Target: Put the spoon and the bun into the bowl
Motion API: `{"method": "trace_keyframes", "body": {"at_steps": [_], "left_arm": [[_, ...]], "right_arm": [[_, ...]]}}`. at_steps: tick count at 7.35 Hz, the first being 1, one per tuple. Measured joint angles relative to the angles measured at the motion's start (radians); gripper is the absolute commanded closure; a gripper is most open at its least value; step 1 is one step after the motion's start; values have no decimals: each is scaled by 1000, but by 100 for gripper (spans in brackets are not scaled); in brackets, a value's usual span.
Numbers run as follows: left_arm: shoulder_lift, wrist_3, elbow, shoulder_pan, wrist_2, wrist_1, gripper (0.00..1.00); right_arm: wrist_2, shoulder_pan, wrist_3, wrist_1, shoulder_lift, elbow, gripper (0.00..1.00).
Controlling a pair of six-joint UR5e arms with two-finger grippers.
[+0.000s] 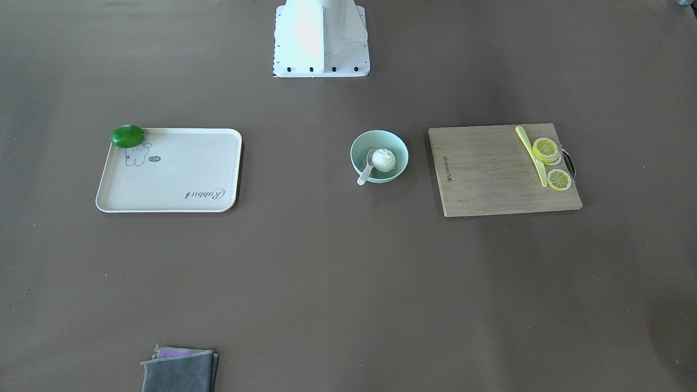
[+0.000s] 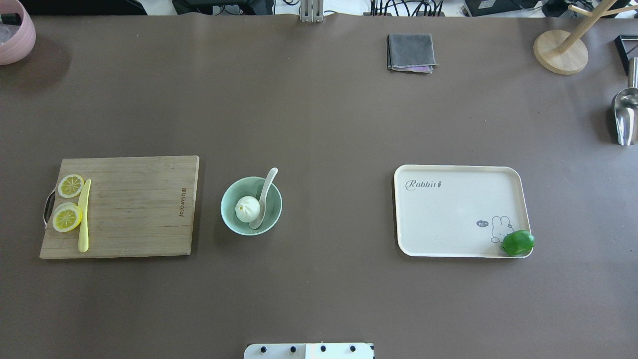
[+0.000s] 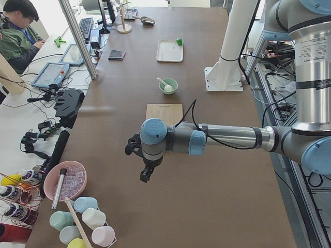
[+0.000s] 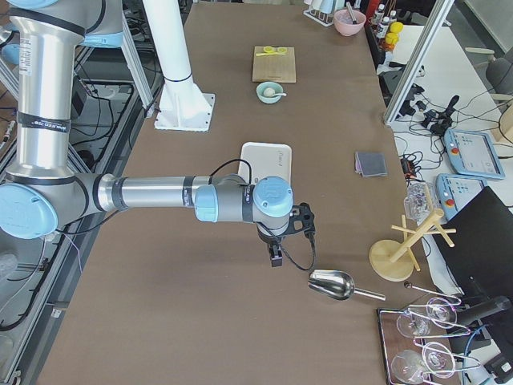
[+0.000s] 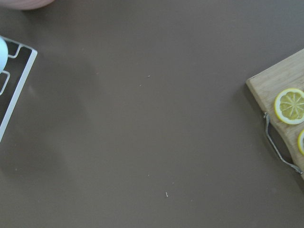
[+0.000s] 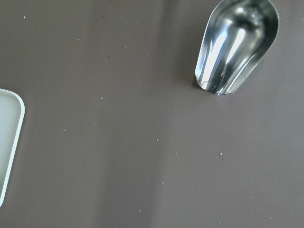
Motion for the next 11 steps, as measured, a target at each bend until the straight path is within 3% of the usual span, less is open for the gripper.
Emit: {"method": "trace_keyframes", "body": {"at_steps": [2, 4, 6, 11], "left_arm": [[-15, -30, -5, -38, 6, 107, 2], [-56, -33, -42, -49, 8, 255, 2], [-55, -26, -81, -51, 8, 284, 2], [-54, -24, -78, -50, -2, 284, 2]], "right_arm": [[-23, -2, -1, -14, 3, 4, 0], [-96, -19, 0, -102, 5, 46, 0], [-165, -33, 0, -248, 9, 122, 0], [-163, -62, -3, -282, 9, 137, 0]]}}
